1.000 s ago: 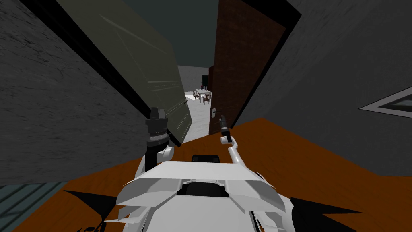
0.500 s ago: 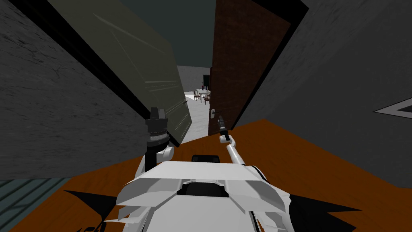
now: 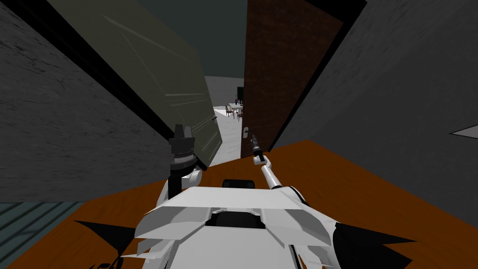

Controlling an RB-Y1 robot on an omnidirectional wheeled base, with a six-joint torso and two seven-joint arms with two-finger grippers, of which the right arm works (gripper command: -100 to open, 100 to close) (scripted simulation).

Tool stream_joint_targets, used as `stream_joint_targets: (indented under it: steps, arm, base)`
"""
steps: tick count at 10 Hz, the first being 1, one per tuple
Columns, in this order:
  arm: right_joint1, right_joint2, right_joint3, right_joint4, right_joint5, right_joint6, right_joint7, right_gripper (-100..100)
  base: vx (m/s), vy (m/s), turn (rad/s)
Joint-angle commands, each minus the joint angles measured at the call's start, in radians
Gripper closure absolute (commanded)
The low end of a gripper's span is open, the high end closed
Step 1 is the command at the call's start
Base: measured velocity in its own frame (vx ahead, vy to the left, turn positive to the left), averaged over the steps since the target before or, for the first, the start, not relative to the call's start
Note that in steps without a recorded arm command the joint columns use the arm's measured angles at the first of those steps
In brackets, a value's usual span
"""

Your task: Push the door open

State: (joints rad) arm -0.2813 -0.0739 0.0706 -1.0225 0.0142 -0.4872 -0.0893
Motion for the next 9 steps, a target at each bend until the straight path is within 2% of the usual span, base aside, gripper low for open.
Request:
stream_joint_targets:
  steps: [1, 2, 9]
  arm:
    - [-0.031, 0.003, 0.001, 0.05, 0.001, -0.005, -0.006, -100]
    - [-0.031, 0.003, 0.001, 0.059, 0.001, -0.005, -0.006, -100]
    - [-0.143, 0.014, 0.018, 0.247, 0.01, 0.012, -0.041, -100]
  base:
    - [0.031, -0.067, 0.034]
    - [0.026, -0.043, 0.022]
    - [0.045, -0.102, 0.047]
